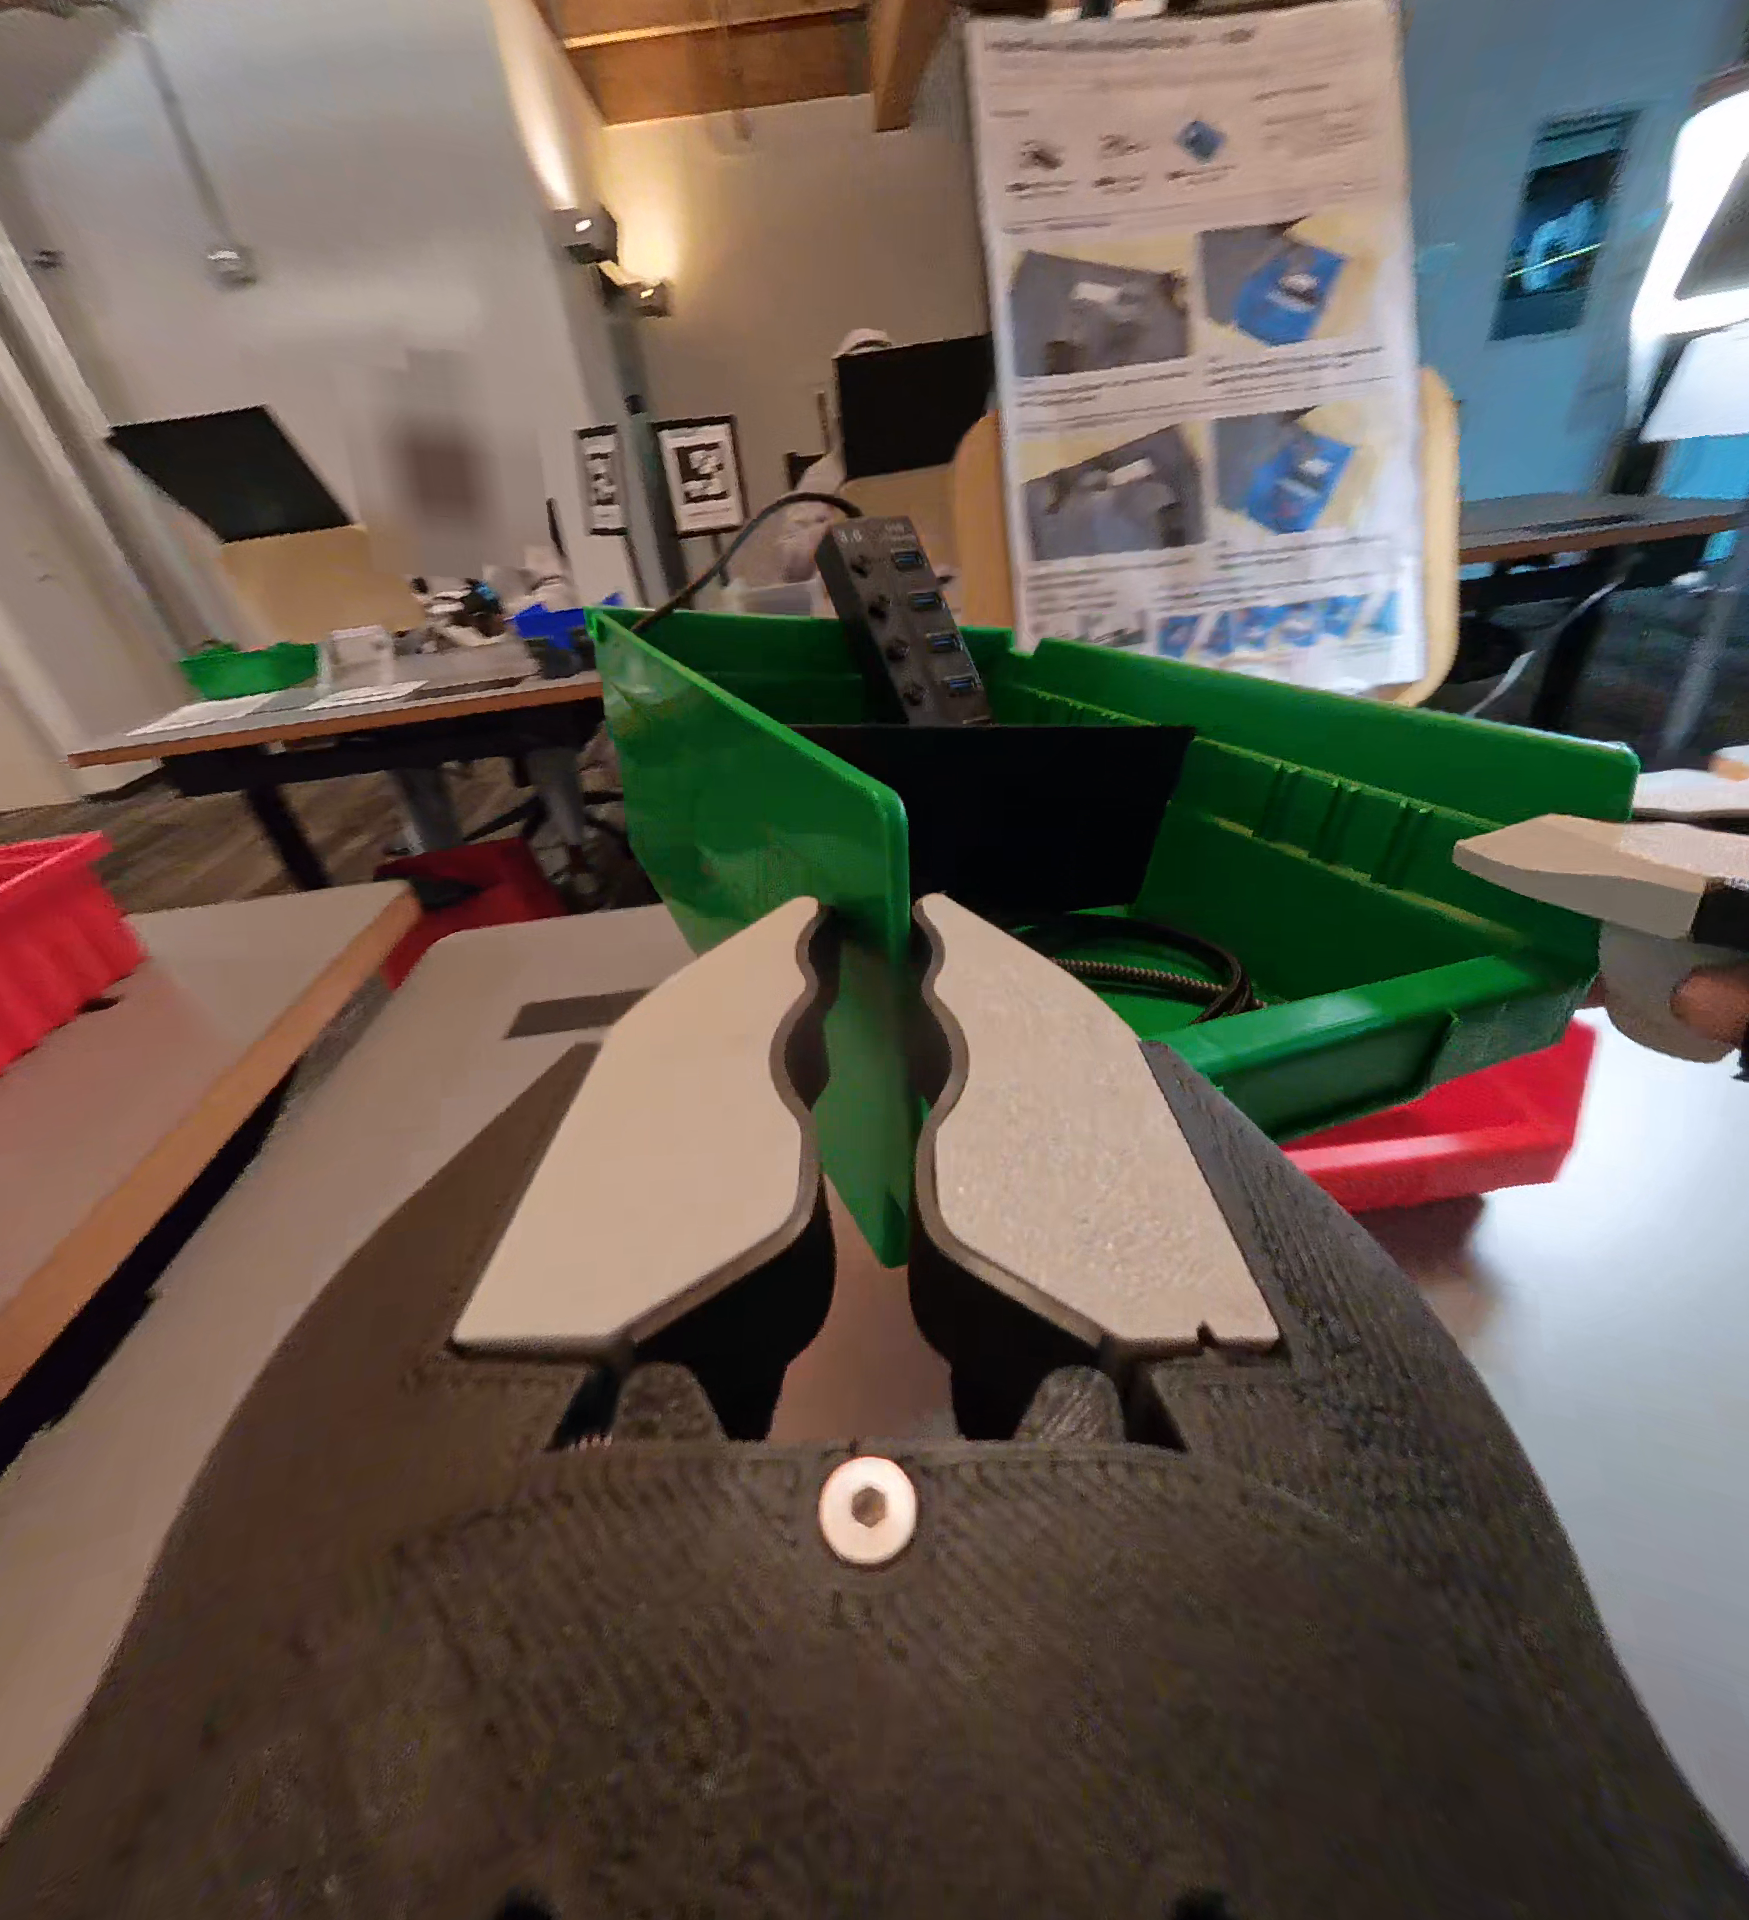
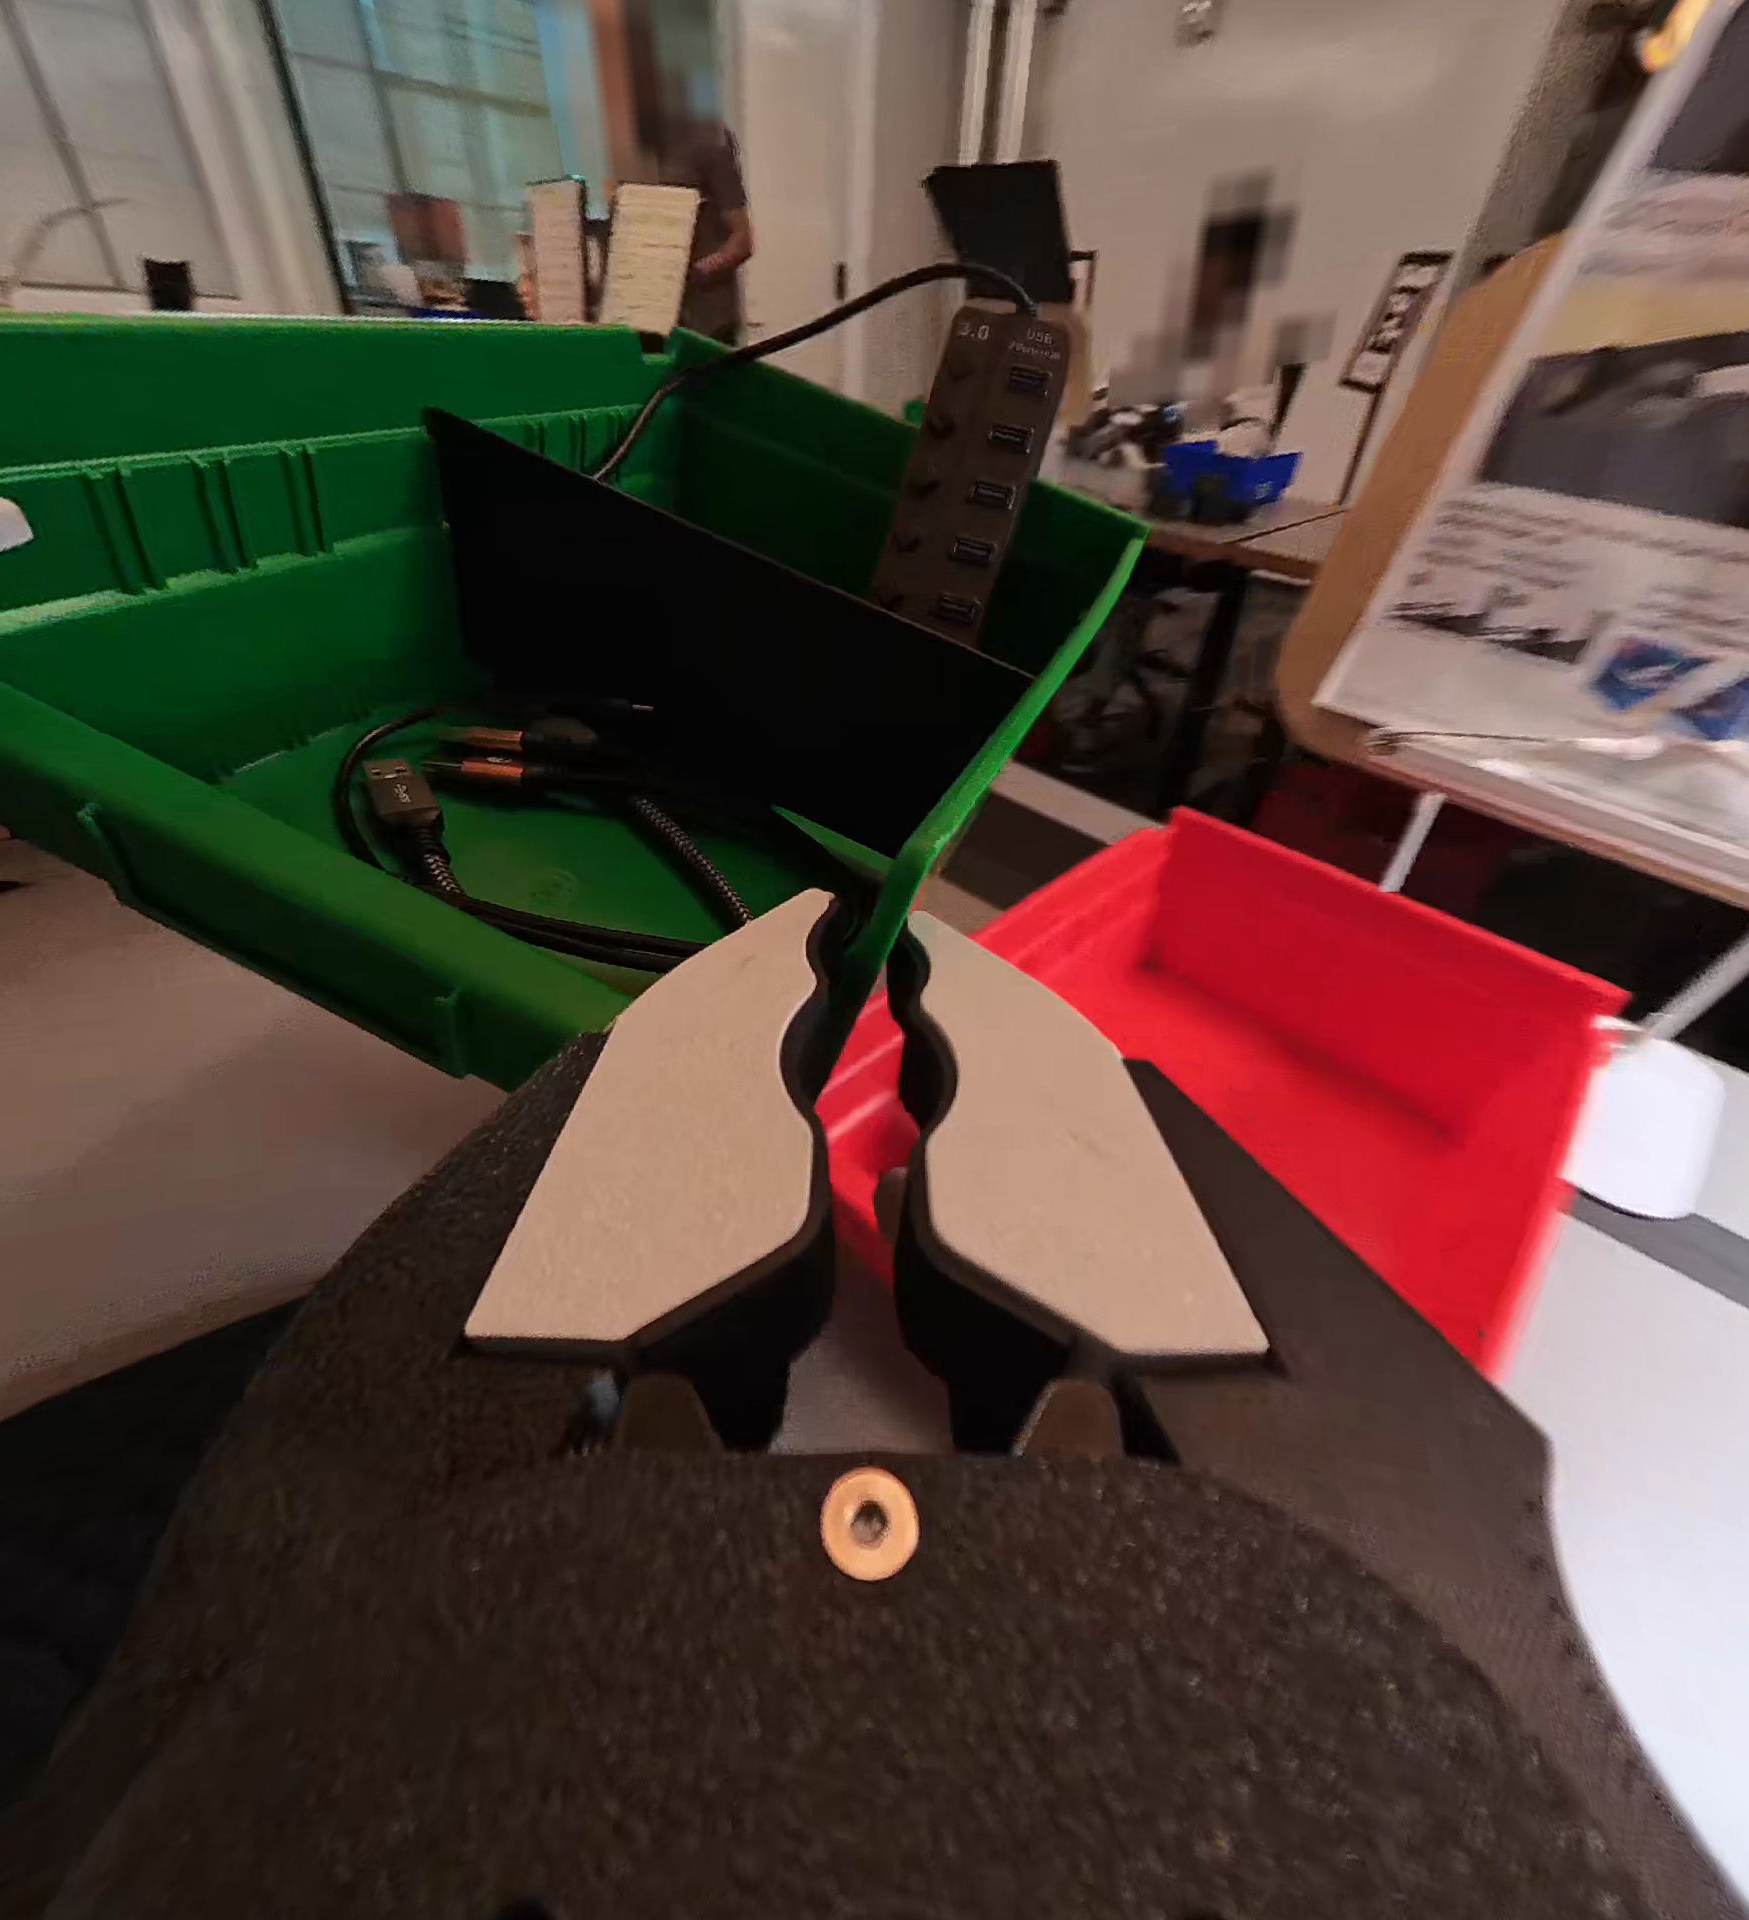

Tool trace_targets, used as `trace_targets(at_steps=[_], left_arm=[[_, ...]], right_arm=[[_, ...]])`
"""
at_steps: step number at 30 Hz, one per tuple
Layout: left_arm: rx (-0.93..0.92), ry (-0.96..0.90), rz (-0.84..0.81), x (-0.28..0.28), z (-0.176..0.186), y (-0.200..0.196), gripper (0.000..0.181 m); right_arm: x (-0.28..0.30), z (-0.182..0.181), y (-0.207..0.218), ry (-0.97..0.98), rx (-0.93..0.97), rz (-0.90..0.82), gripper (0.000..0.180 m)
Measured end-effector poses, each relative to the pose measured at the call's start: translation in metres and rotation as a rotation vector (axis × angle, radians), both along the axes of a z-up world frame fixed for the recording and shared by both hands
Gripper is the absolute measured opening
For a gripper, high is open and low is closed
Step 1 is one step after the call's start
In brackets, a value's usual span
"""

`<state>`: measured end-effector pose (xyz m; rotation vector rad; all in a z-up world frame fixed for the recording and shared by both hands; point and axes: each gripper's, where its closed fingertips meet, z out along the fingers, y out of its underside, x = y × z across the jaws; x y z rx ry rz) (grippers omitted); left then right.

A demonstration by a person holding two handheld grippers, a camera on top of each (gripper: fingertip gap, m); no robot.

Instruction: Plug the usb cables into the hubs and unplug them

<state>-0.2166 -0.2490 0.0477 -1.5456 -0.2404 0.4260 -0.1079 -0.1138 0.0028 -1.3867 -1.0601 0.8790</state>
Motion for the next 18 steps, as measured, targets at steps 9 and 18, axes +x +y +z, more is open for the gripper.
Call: trace_targets(at_steps=[9,18], left_arm=[[-0.050,-0.114,0.033,-0.071,-0.082,-0.032,0.009],[-0.047,-0.186,-0.037,-0.074,-0.141,0.008,0.008]], right_arm=[[-0.059,-0.095,-0.044,-0.140,-0.035,0.097,0.011],[-0.040,-0.134,-0.023,-0.213,-0.016,0.040,0.017]])
